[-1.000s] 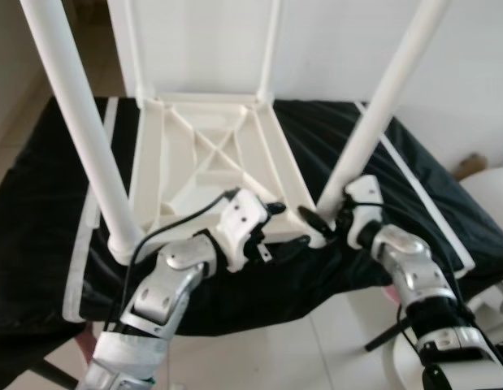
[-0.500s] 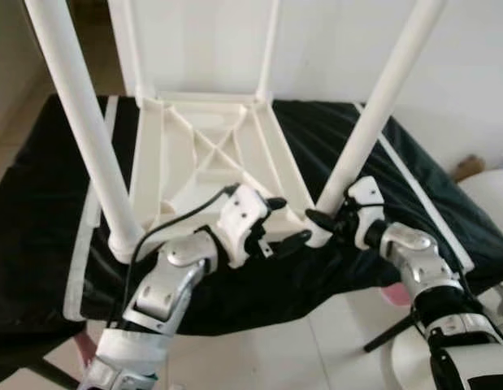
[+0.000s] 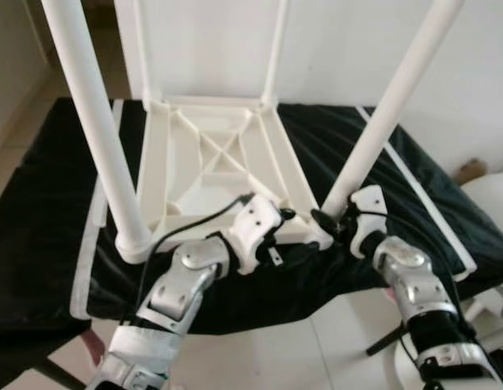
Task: Building children table
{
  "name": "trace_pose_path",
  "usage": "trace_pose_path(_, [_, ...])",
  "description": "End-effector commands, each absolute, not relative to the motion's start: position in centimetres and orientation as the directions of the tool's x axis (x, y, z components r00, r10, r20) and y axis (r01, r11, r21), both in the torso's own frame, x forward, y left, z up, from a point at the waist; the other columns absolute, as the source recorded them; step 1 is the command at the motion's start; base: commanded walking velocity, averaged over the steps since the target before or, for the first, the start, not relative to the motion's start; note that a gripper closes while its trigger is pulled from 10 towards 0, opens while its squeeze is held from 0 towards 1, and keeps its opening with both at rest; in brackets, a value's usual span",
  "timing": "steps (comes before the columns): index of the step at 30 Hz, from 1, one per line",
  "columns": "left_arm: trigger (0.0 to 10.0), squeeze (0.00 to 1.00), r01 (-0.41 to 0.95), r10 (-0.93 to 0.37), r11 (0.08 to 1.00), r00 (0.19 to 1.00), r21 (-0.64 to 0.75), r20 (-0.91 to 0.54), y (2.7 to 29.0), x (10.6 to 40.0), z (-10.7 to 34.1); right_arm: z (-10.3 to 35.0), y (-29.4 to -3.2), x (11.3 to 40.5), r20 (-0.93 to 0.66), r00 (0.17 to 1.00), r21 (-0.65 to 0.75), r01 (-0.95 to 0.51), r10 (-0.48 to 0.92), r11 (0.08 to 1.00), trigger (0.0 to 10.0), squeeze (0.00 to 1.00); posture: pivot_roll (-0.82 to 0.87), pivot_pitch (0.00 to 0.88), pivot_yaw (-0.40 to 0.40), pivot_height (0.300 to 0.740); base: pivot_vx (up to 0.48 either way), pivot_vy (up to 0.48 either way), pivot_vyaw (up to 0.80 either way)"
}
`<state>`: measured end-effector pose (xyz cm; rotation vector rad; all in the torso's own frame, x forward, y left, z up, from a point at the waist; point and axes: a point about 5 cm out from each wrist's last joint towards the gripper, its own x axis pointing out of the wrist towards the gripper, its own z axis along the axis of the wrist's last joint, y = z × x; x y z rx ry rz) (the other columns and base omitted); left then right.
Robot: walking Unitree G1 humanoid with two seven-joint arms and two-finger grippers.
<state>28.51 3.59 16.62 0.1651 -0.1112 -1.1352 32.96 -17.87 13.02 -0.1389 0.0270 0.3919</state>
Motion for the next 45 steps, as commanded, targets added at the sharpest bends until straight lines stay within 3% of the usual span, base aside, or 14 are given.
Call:
trace_pose_path(1, [10.0,0.00,0.883,-0.897,0.432,0.442,0.185,-0.012,3.6,28.6,16.3,13.2,-18.9,33.1,-0.050,0.972,-0.132,-0.233,0.228,0.963,10.0,0.00,-0.09,0.021,-0.070,0.740,0.000,0.000,0.00])
trace_pose_path(5, [10.0,0.00,0.874,-0.887,0.453,0.461,0.174,-0.007,4.0,28.7,16.2,12.9,-18.0,33.4,-0.051,0.998,-0.079,0.019,-0.023,0.997,10.0,0.00,-0.08,0.024,-0.079,0.740,0.000,0.000,0.00])
trace_pose_path(8, [10.0,0.00,0.866,-0.879,0.472,0.478,0.166,0.005,4.2,28.9,16.3,12.9,-17.3,33.4,-0.047,0.995,-0.060,0.081,-0.084,0.995,10.0,0.00,-0.08,0.024,-0.079,0.740,0.000,0.000,0.00])
trace_pose_path(9, [10.0,0.00,0.851,-0.862,0.503,0.506,0.151,0.019,4.4,29.3,16.4,13.0,-16.1,33.3,-0.040,0.988,-0.028,0.149,-0.150,0.988,10.0,0.00,-0.09,0.023,-0.078,0.740,0.000,0.000,0.00])
trace_pose_path(13, [10.0,0.00,0.834,-0.844,0.533,0.535,0.144,0.022,4.3,29.6,16.4,12.4,-13.0,32.6,-0.056,0.990,0.021,0.132,-0.130,0.991,10.0,0.00,-0.06,0.024,-0.077,0.740,0.000,0.000,0.00])
trace_pose_path(16, [10.0,0.00,0.833,-0.843,0.535,0.537,0.144,0.022,4.3,29.6,16.4,12.3,-12.7,32.6,-0.058,0.990,0.026,0.128,-0.126,0.991,10.0,0.00,-0.06,0.024,-0.077,0.740,0.000,0.000,0.00])
trace_pose_path(18, [10.0,0.00,0.838,-0.849,0.527,0.527,0.146,0.038,4.8,29.6,17.2,12.7,-11.0,32.7,-0.056,0.997,0.034,0.050,-0.048,0.998,10.0,0.00,-0.02,0.031,-0.060,0.740,0.000,0.000,0.00])
trace_pose_path(29, [10.0,0.00,0.833,-0.848,0.524,0.530,0.175,0.015,5.3,29.2,17.3,13.6,-11.3,32.9,-0.006,1.000,0.018,-0.022,0.022,1.000,10.0,0.00,0.02,0.028,-0.058,0.740,0.000,0.000,0.00])
trace_pose_path(30, [10.0,0.00,0.833,-0.848,0.525,0.530,0.172,0.018,5.2,29.0,17.3,13.9,-12.1,32.8,0.018,0.999,0.006,-0.048,0.048,0.999,10.0,1.00,0.03,0.034,-0.073,0.740,0.000,0.000,0.00])
trace_pose_path(43, [10.0,0.00,0.824,-0.839,0.539,0.543,0.175,0.032,5.2,29.1,17.4,14.6,-16.3,32.0,0.049,0.946,-0.092,-0.315,0.321,0.944,10.0,1.00,0.03,0.000,-0.096,0.740,0.000,0.000,0.00])
trace_pose_path(44, [10.0,0.00,0.826,-0.843,0.533,0.536,0.182,0.034,5.1,29.2,17.6,14.5,-16.7,32.1,0.035,0.930,-0.102,-0.362,0.367,0.927,10.0,0.00,0.03,0.000,-0.094,0.740,0.000,0.000,0.00])
trace_pose_path(45, [10.0,0.00,0.832,-0.851,0.520,0.524,0.194,0.038,4.8,29.2,17.9,14.4,-17.4,32.3,0.004,0.902,-0.113,-0.430,0.433,0.896,10.0,0.00,0.04,0.000,-0.091,0.740,0.000,0.000,0.00])
